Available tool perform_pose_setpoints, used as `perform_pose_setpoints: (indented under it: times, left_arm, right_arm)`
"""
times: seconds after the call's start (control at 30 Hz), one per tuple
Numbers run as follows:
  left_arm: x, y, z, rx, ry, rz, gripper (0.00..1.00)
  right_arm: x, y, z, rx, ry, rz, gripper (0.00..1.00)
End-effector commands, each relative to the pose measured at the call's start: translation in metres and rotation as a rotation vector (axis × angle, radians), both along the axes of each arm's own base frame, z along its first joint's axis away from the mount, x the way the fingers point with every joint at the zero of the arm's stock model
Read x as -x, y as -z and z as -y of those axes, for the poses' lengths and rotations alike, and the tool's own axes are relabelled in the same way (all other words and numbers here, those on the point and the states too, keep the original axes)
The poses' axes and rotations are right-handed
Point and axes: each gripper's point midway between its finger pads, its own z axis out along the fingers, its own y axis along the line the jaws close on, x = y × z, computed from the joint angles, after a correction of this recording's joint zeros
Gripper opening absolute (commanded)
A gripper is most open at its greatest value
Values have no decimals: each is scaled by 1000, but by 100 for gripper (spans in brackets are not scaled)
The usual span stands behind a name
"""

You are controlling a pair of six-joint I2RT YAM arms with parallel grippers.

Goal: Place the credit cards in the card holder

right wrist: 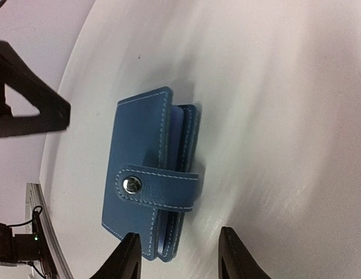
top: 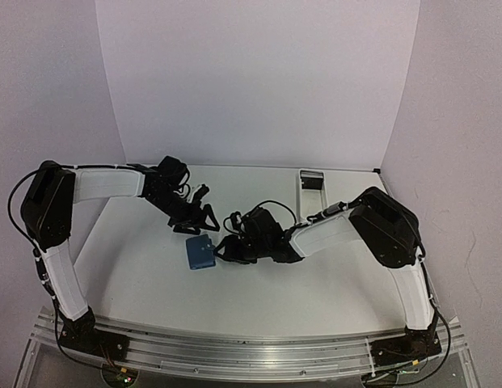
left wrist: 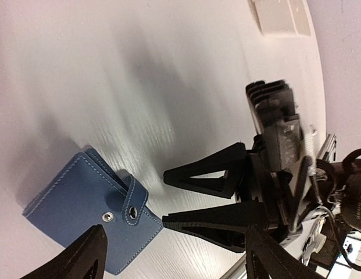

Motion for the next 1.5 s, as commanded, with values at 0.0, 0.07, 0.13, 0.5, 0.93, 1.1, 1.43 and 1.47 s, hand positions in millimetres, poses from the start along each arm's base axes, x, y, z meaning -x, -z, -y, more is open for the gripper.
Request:
perform_pose_setpoints:
  times: [0.0, 0.07, 0.13, 0.5, 0.93, 1.1, 1.43, 1.47]
  left_arm:
    - [-25, -14, -50, -48, -204, 33, 79]
    - [-16, 17, -71, -126, -266, -72, 80]
    - [-6, 40, -82, -171, -304, -160, 76]
    - [19, 100, -73, -76, -331, -291, 66]
    - [31, 119, -57, 60, -331, -300, 42]
    - [32, 123, -58, 54, -320, -285, 39]
    - [31, 116, -53, 84, -301, -275, 32]
    - [30, 114, -51, 100, -298, -273, 29]
  right_arm:
    - [-8, -1, -6, -90, -16, -27, 47]
    - [-9, -1, -7, -105, -21, -38, 51]
    - [-10, 1, -6, -124, -9, -59, 51]
    - [-4, 34, -11, -151, 1, -171, 43]
    - [-3, 48, -15, -140, 11, -190, 33]
    - [-4, 47, -18, -147, 8, -190, 30]
    - [-1, 51, -16, -143, 15, -202, 28]
    - [0, 51, -17, -146, 13, -206, 28]
